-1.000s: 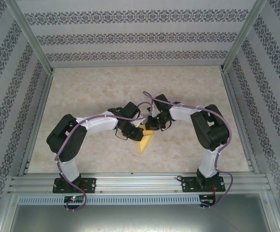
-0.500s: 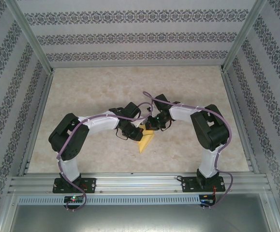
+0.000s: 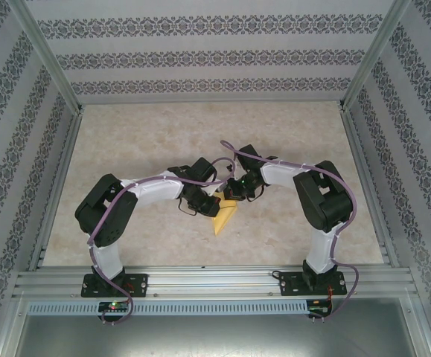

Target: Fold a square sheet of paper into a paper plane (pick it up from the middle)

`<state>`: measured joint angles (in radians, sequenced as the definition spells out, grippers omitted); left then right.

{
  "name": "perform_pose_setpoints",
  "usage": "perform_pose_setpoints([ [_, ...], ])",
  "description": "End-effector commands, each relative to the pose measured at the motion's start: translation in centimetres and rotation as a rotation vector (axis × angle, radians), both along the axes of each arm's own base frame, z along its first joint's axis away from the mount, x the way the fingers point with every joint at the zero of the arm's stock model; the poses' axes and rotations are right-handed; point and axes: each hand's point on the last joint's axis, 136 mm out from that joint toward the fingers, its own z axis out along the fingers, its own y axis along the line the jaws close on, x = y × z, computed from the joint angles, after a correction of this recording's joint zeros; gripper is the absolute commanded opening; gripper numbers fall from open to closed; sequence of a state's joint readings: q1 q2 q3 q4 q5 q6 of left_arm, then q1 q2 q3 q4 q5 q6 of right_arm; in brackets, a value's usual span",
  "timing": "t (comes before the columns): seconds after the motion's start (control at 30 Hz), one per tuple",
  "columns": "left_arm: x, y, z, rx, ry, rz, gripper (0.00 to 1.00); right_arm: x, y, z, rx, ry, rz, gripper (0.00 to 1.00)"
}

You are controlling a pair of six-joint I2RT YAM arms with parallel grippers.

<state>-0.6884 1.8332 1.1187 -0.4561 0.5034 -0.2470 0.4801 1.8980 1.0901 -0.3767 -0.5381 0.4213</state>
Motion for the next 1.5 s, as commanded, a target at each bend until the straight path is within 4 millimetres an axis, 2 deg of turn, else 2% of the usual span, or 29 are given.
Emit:
perform_pose_setpoints([
  [0.0,-0.8,0.6,-0.4,0.026,-0.005,0.010,0.00,-0.9,-0.8,-1.2,-0.029,0.047,-0.047,0.00],
  [0.23,-0.8,0.0,-0.6,-0.002,0.001,0.006,0.00,-1.0,-0.9,-1.6,-0.010,0.063,-0.084,0.00],
  [0.4,-0.3,-0.5,0.1,-0.022,-0.028,-0.005,0.00,-1.4,-1.2,-1.8,-0.028,0.067,-0.070,0.00],
  [0.73,-0.3,1.1,-1.4,0.080,-0.021,0.021,0.00,-1.1,-1.9,-1.7,-0.036,0.060,-0.076,0.00],
  [1.0,-0.2,0.7,-1.6,0.066,-0.015,0.002,0.00,-1.1,-1.8,-1.5,-0.025,0.061,-0.076,0.00],
  [1.17,-0.7,0.7,-2.1,0.067,0.010,-0.002,0.00,-0.1,-1.2,0.1,0.030,0.032,-0.096,0.00],
  [1.3,-0.8,0.5,-2.3,0.055,0.020,-0.017,0.00,1.4,-0.5,3.3,0.135,-0.019,-0.124,0.01],
  [1.4,-0.8,0.5,-2.3,0.057,0.018,-0.020,0.00,2.1,-1.0,5.3,0.157,-0.070,-0.147,0.02],
  [1.47,-0.8,0.4,-2.0,0.050,0.014,-0.020,0.00,2.2,-1.4,5.4,0.149,-0.078,-0.147,0.03],
])
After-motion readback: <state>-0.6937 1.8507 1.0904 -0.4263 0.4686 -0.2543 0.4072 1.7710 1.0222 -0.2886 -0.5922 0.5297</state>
